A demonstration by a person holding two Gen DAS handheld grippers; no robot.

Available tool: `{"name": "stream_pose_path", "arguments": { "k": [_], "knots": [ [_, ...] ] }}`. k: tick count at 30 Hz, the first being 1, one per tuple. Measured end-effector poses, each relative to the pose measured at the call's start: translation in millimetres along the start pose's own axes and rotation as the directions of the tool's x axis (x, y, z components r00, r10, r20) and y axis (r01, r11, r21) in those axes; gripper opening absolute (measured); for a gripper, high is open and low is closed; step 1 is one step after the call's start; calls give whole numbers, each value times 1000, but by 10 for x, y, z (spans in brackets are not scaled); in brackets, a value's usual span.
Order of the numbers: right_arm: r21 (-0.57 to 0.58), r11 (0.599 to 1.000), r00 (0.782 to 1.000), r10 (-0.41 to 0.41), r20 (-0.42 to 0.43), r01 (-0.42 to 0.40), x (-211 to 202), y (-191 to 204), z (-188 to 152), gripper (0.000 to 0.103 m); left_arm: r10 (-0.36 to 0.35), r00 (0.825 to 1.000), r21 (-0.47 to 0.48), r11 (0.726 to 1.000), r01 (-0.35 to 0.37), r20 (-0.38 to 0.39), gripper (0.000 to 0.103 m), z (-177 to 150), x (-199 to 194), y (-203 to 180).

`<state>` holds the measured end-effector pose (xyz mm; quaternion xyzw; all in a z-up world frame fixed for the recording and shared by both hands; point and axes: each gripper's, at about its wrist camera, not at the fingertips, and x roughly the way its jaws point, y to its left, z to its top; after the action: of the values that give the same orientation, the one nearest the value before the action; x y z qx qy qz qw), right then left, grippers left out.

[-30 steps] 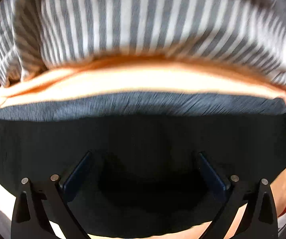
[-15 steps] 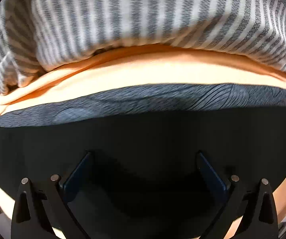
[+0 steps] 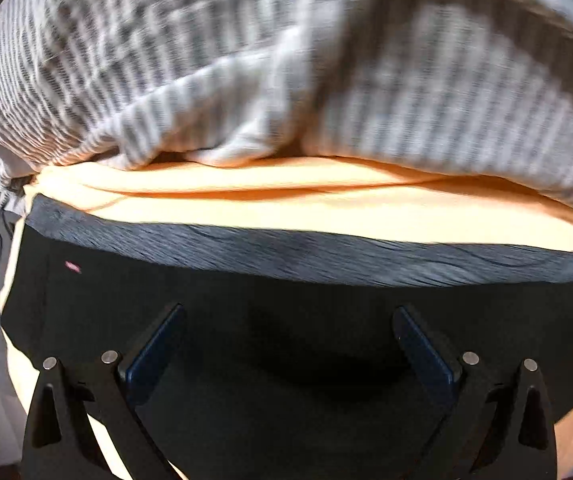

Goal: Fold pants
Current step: 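Open both grippers and move the right gripper over the folded trousers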

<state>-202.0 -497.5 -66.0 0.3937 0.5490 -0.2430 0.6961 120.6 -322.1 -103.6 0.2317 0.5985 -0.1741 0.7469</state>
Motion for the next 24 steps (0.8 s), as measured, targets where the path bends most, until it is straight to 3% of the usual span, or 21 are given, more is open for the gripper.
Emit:
{"name": "stream_pose_path", "arguments": {
  "k": [5, 7, 12, 14, 15, 17, 19, 21, 24],
  "knots": [
    [-32, 999, 1000, 7, 16, -6, 337, 564, -58, 56, 63, 997, -6, 998, -64, -47, 103, 4, 409, 323],
    [-25, 999, 999, 22, 30, -22, 380, 681, -44, 56, 50, 997, 11, 999, -49, -57, 103, -22, 502, 392],
    [-38, 999, 1000, -16, -2, 15, 610, 898, 49, 58, 60, 998, 120, 991, -55, -34, 103, -26, 375, 522],
    [-15, 1000, 1000, 22, 7, -22, 520, 913, 31, 59, 4, 1000, 128, 992, -3, -7, 103, -70, 215, 662],
    [-16, 996, 996, 93, -1, -93, 487, 962, 0, 59, -7, 1000, 131, 991, 7, -1, 103, -92, 182, 735],
    [-42, 971, 970, 235, -56, -237, 529, 1156, -94, 59, 2, 1000, 137, 991, -2, 3, 103, -172, 166, 1002],
    [-58, 921, 916, 376, -138, -386, 631, 1451, -294, 59, 15, 1000, 123, 992, -15, -1, 103, -236, 192, 1183],
    [-42, 876, 861, 463, -210, -481, 798, 1728, -499, 59, 34, 999, 91, 995, -33, -13, 103, -317, 272, 1437],
    [-45, 835, 812, 519, -268, -548, 1082, 2166, -806, 59, 52, 998, 63, 997, -49, -39, 103, -550, 472, 1598]
  ]
}}
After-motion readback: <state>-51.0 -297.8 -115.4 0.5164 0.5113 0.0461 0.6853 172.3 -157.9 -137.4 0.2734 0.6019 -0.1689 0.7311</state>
